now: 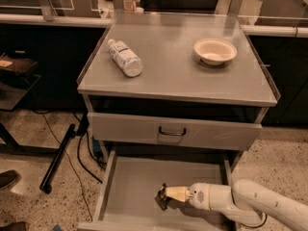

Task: Place rxbar chocolate into middle drawer

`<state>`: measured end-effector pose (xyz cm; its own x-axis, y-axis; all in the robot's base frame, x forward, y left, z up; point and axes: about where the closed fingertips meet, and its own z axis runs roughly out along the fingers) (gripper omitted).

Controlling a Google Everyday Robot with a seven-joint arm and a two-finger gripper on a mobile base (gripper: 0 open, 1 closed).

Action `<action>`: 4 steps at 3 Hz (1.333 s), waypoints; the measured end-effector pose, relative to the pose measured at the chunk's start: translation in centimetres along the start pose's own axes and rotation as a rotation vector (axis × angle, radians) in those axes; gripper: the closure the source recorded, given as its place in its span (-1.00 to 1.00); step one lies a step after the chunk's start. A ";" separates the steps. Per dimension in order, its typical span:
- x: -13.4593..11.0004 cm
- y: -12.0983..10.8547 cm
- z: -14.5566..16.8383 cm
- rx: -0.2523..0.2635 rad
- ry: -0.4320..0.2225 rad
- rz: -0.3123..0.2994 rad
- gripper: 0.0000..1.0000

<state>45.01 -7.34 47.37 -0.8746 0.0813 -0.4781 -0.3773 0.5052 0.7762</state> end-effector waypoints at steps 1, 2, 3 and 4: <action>1.2 0.5 3.7 -0.094 0.049 0.051 1.00; 1.7 0.5 5.3 -0.127 0.082 0.074 1.00; 2.1 0.2 6.4 -0.117 0.110 0.071 1.00; 2.4 -0.6 6.9 -0.083 0.112 0.062 1.00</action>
Offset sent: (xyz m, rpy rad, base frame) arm 0.0011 0.0624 -0.0353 0.1297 0.1324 0.1241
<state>45.22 -1.52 42.88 -0.9235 0.0116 -0.3833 -0.3416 0.4291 0.8362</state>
